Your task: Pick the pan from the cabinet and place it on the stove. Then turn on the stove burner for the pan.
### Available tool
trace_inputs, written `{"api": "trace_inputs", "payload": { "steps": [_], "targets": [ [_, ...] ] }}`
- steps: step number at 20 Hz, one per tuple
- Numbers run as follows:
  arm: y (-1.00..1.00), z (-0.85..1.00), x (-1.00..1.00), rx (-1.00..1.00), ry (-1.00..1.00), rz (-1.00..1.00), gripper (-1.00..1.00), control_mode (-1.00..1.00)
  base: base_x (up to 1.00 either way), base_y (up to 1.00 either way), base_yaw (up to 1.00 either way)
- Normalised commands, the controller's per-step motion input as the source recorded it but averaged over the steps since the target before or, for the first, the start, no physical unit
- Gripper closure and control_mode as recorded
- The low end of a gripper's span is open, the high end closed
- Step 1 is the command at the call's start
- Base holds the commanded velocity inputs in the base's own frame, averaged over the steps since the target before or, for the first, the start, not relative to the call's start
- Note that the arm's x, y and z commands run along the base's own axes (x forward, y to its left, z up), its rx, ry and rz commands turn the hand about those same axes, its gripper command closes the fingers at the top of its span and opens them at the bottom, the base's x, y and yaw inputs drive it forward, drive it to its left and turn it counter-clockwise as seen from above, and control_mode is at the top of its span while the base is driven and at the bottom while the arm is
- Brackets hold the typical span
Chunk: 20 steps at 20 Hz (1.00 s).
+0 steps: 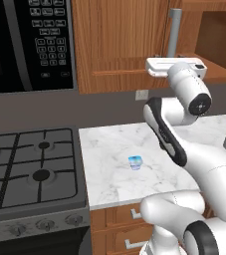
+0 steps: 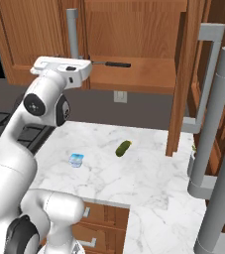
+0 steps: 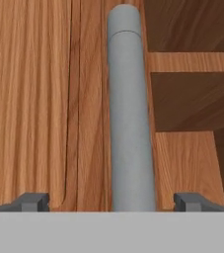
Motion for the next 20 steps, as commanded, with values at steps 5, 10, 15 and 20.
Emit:
{"api": "trace_inputs", "payload": {
  "steps": [5,10,15,20],
  "targets": [
    [0.00,0.00,0.10,0.00,0.00,0.02,-1.00,-1.00,0.00,0.00,0.00],
    [0.00,0.00,0.13,0.00,0.00,0.01,1.00,-1.00,0.00,0.00,0.00],
    [0.01,0.00,0.09,-0.01,0.00,0.01,1.00,-1.00,0.00,0.00,0.00],
    [0.17,-0.12,-0.05,-0.10,0.01,0.00,1.00,-1.00,0.00,0.00,0.00]
  ]
}}
